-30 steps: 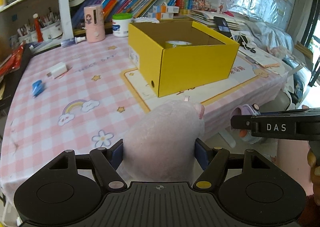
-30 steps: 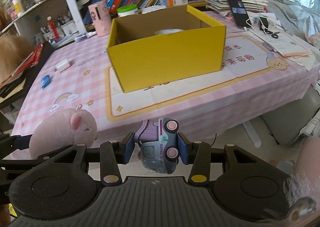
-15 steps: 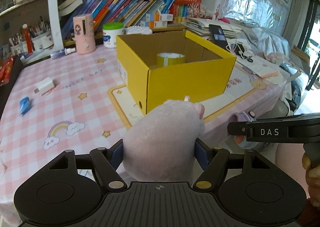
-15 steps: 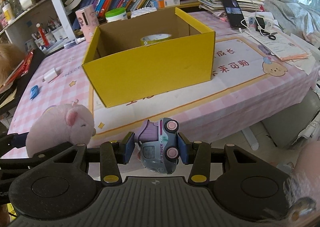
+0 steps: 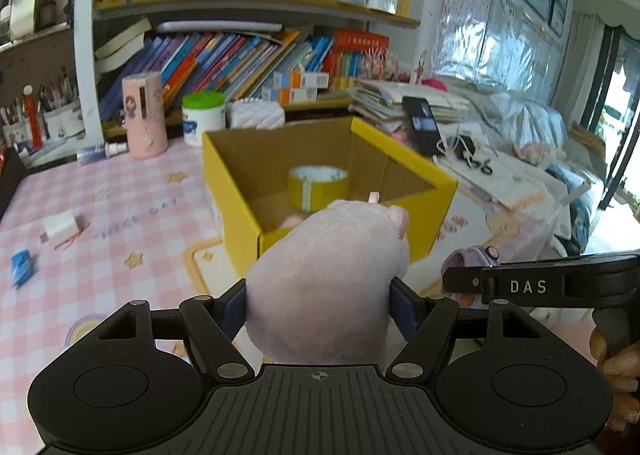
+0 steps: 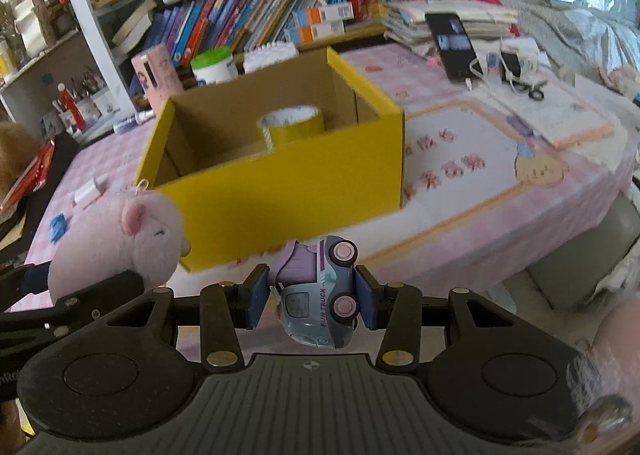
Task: Organize objects
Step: 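Carry the toy truck and pink pig in both tools over the yellow box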
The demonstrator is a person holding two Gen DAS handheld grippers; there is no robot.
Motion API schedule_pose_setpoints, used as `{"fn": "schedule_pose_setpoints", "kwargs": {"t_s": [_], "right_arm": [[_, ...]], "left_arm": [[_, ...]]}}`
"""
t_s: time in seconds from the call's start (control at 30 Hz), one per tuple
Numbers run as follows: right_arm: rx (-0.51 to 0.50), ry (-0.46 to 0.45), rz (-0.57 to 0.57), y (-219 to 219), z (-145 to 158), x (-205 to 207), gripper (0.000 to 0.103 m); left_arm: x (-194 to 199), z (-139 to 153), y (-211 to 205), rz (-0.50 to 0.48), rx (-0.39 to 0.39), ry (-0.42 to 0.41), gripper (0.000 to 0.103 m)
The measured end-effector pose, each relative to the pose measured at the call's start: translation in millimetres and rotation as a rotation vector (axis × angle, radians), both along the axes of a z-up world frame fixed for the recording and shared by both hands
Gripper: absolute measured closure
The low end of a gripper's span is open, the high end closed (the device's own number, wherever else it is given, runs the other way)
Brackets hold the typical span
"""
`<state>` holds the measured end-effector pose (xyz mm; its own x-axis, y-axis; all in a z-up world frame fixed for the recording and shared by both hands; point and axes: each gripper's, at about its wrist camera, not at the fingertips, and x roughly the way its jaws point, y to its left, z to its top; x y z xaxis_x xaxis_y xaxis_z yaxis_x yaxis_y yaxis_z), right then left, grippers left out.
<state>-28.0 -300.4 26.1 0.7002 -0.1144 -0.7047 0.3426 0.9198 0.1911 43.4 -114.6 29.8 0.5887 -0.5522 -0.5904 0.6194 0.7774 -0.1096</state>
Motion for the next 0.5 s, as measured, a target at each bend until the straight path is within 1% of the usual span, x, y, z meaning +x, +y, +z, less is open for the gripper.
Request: {"fn": "schedule_pose_setpoints", "kwargs": {"t_s": [0.23, 0.5], "right_arm": [[-0.033, -0.049, 0.008, -26.0, 16.0, 16.9, 0.061], [-0.079, -0.163, 0.029, -66.7, 47.0, 48.8, 0.061]], "left_arm": [[19.4, 12.2, -24.6, 0.018, -0.002, -0.045, 0.031], [46.9, 27.7, -60.5, 0.051, 0.023, -0.116, 0.032]]}}
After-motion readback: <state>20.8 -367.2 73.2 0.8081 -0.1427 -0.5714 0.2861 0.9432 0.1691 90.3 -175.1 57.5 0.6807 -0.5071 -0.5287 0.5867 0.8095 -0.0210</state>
